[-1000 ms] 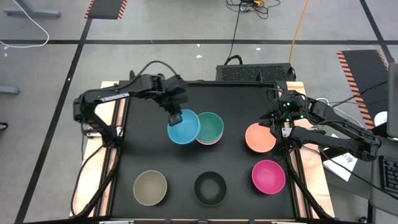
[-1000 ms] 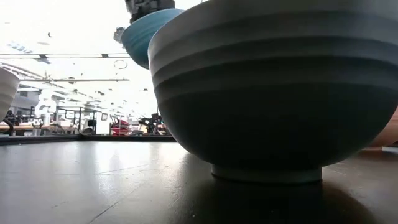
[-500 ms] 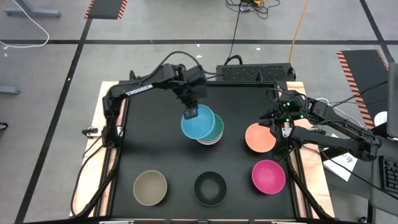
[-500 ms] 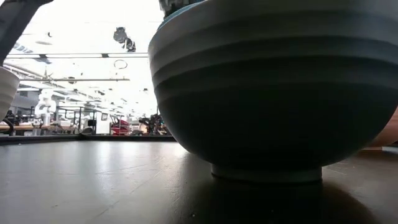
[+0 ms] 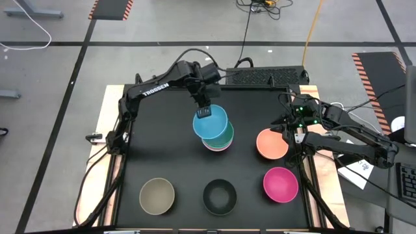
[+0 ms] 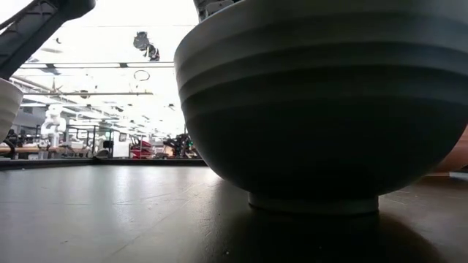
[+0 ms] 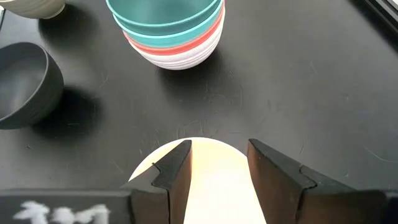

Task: Nest bowls inside each other
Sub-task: Stack the blue bowl on top of the green bowl

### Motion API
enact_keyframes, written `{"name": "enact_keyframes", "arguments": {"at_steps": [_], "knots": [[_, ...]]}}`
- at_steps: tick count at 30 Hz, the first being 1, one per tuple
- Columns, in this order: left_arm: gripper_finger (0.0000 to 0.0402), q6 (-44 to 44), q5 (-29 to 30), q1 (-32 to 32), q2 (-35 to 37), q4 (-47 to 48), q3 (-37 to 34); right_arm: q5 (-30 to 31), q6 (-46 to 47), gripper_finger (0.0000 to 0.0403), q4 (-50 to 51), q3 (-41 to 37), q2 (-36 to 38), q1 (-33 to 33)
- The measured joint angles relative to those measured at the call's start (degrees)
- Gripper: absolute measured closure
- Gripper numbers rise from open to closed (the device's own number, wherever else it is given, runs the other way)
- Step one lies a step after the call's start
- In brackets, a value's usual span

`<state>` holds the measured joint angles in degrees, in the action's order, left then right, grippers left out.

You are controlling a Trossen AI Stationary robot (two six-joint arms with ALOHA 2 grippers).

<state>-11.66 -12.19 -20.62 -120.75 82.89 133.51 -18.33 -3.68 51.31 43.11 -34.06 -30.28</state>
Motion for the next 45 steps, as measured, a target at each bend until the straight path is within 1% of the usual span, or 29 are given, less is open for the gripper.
{"name": "enact_keyframes", "arguments": {"at_steps": [6, 12, 14, 19, 26, 33, 40, 45], "knots": [[0.0396, 0.2, -1.2, -0.9, 0.1, -0.1, 1.6, 0.0, 0.0, 0.0257, 0.0, 0.0, 0.0, 0.0], [0.0396, -0.4, -3.0, 0.4, -0.7, 1.2, 1.5, 0.0, 0.0, 0.0257, 0.0, 0.0, 0.0, 0.0], [0.0396, -0.8, -2.9, 1.2, -1.6, 2.1, 1.5, 0.0, 0.0, 0.0257, 0.0, 0.0, 0.0, 0.0], [0.0396, -1.8, -2.8, 2.6, -3.2, 0.9, 1.5, 0.0, 0.0, 0.0257, -0.1, 0.0, -0.1, 0.0], [0.0396, -2.2, -0.8, 1.9, -5.5, -1.2, 1.5, 0.0, 0.0, 0.0257, -0.1, 0.0, -0.5, 0.0], [0.0396, -2.3, -1.1, 1.0, -5.7, -3.3, 1.5, 0.0, 0.0, 0.0257, -0.1, 0.0, -1.2, 0.0], [0.0396, -2.4, -1.3, 0.9, -5.8, -2.3, 1.5, 0.0, 0.0, 0.0257, -0.1, 0.0, -2.2, 0.0], [0.0396, -2.6, -1.7, 1.7, -7.5, -1.5, 1.5, 0.0, 0.0, 0.0257, -0.1, 0.0, -2.7, 0.0]]}}
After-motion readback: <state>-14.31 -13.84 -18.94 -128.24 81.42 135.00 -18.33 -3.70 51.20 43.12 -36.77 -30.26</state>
